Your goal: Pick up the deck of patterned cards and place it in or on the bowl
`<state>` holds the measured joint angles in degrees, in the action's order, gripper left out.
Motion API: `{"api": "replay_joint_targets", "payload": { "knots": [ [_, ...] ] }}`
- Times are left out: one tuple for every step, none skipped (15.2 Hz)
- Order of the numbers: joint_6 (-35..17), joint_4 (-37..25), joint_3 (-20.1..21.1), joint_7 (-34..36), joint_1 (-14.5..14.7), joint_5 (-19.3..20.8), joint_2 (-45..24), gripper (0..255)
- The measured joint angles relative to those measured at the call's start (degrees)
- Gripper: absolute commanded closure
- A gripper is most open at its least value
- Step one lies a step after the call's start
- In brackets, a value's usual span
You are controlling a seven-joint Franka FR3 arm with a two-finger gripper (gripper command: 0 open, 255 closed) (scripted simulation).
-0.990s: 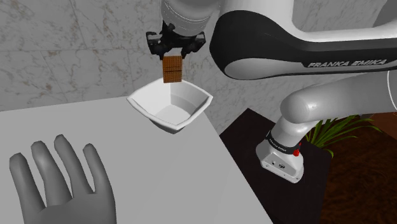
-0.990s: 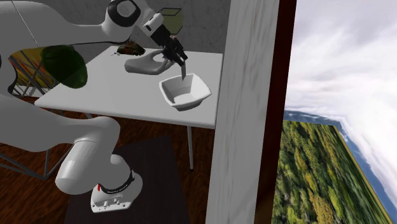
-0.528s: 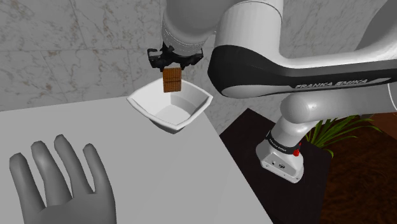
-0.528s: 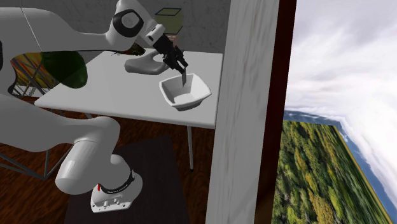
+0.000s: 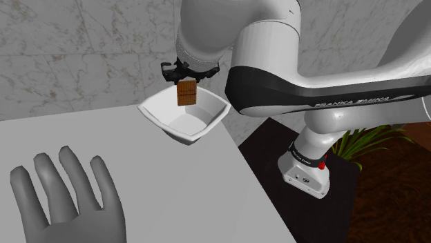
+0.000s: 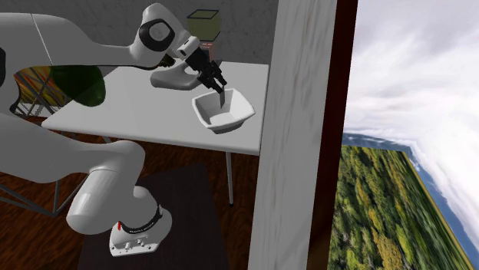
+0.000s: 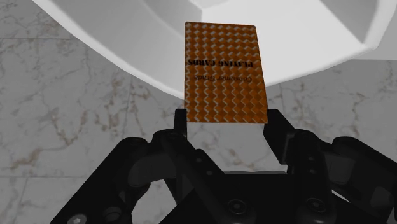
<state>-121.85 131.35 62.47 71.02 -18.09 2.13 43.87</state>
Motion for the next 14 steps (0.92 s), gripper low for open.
{"api": "replay_joint_targets", "payload": {
  "knots": [
    [-0.01,0.00,0.01,0.01,0.00,0.00,0.00,255],
    [-0.01,0.00,0.01,0.01,0.00,0.00,0.00,0],
    [-0.01,0.00,0.01,0.01,0.00,0.00,0.00,0],
    [-0.01,0.00,0.01,0.01,0.00,0.00,0.00,0],
    [-0.01,0.00,0.01,0.01,0.00,0.00,0.00,0],
    [-0.01,0.00,0.01,0.01,0.00,0.00,0.00,0],
    [-0.01,0.00,0.01,0.01,0.00,0.00,0.00,0],
    [-0.01,0.00,0.01,0.01,0.00,0.00,0.00,0],
    [0.99,-0.50,-0.31,-0.03,0.59,-0.18,0.35,0],
    [2.41,-1.51,-0.68,-0.17,1.10,-0.31,0.65,0],
    [4.00,-2.94,-0.88,-0.29,1.28,-0.35,0.76,0],
    [5.54,-4.13,-1.29,-0.49,1.68,-0.42,0.99,0],
    [6.51,-4.61,-1.45,-0.43,2.18,-0.60,1.31,0],
    [7.01,-4.80,-1.70,-0.52,2.52,-0.67,1.51,0]
  ]
}}
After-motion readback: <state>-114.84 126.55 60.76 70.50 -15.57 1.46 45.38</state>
